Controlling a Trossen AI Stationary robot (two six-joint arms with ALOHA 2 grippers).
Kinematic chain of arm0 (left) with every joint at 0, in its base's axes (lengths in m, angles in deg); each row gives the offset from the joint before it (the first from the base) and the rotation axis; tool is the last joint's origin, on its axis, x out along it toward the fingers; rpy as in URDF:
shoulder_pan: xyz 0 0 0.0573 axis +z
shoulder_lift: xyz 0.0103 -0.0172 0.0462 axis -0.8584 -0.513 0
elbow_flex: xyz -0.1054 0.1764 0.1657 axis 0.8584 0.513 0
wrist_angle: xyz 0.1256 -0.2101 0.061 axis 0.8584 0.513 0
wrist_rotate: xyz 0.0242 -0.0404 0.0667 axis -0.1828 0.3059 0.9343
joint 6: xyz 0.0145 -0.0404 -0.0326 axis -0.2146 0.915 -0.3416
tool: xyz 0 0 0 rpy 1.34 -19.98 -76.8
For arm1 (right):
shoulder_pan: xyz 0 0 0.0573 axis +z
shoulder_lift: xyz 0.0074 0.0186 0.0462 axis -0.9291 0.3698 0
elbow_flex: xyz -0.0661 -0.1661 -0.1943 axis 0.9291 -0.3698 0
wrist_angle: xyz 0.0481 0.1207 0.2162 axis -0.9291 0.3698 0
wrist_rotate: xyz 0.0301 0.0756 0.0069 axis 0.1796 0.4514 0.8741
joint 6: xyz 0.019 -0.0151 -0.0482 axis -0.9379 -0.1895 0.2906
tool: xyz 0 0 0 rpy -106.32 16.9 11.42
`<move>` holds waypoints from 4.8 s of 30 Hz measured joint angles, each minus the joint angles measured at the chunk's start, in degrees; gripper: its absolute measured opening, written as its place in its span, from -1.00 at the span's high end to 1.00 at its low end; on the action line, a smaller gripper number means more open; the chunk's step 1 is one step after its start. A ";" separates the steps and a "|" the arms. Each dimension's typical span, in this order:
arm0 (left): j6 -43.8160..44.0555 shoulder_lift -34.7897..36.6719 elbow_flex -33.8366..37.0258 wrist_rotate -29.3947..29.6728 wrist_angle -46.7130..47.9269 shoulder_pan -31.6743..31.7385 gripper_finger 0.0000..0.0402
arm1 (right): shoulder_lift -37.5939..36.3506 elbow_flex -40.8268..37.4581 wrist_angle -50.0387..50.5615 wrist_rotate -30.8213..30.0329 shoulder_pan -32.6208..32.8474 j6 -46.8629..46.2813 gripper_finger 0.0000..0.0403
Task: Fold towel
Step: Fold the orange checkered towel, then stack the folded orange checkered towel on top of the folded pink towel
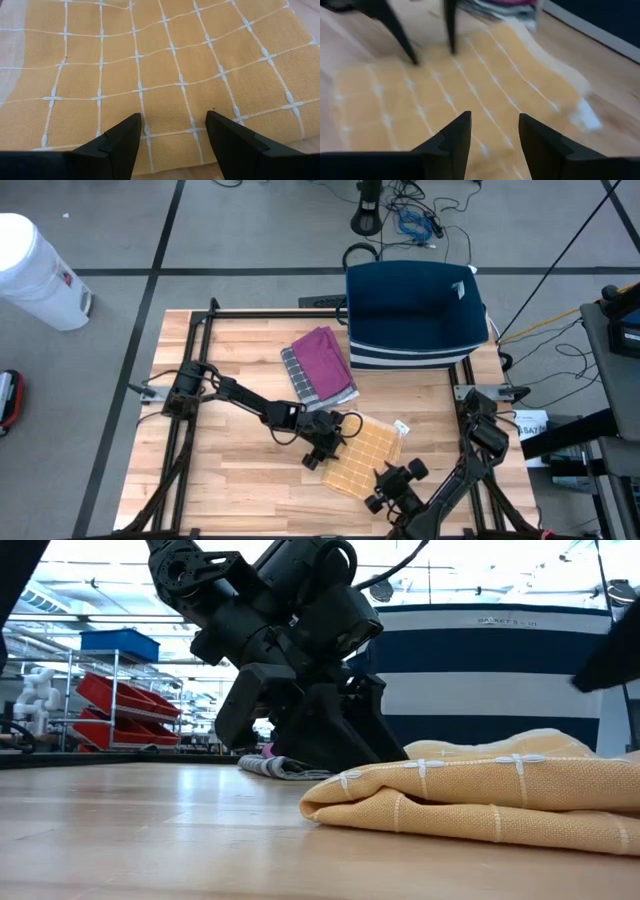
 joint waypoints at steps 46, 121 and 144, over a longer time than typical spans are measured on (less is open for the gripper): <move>1.38 4.95 0.01 -5.63 4.19 -7.72 -0.16 | -0.01 1.07 -29.42 11.57 -0.22 51.05 0.24; -9.35 25.32 0.09 49.93 18.72 -16.86 0.98 | -0.97 18.24 3.24 -15.62 -10.01 63.45 1.00; -15.29 40.28 -0.04 68.31 22.15 -10.59 0.99 | -21.42 18.25 -15.88 -18.38 -29.45 102.48 1.00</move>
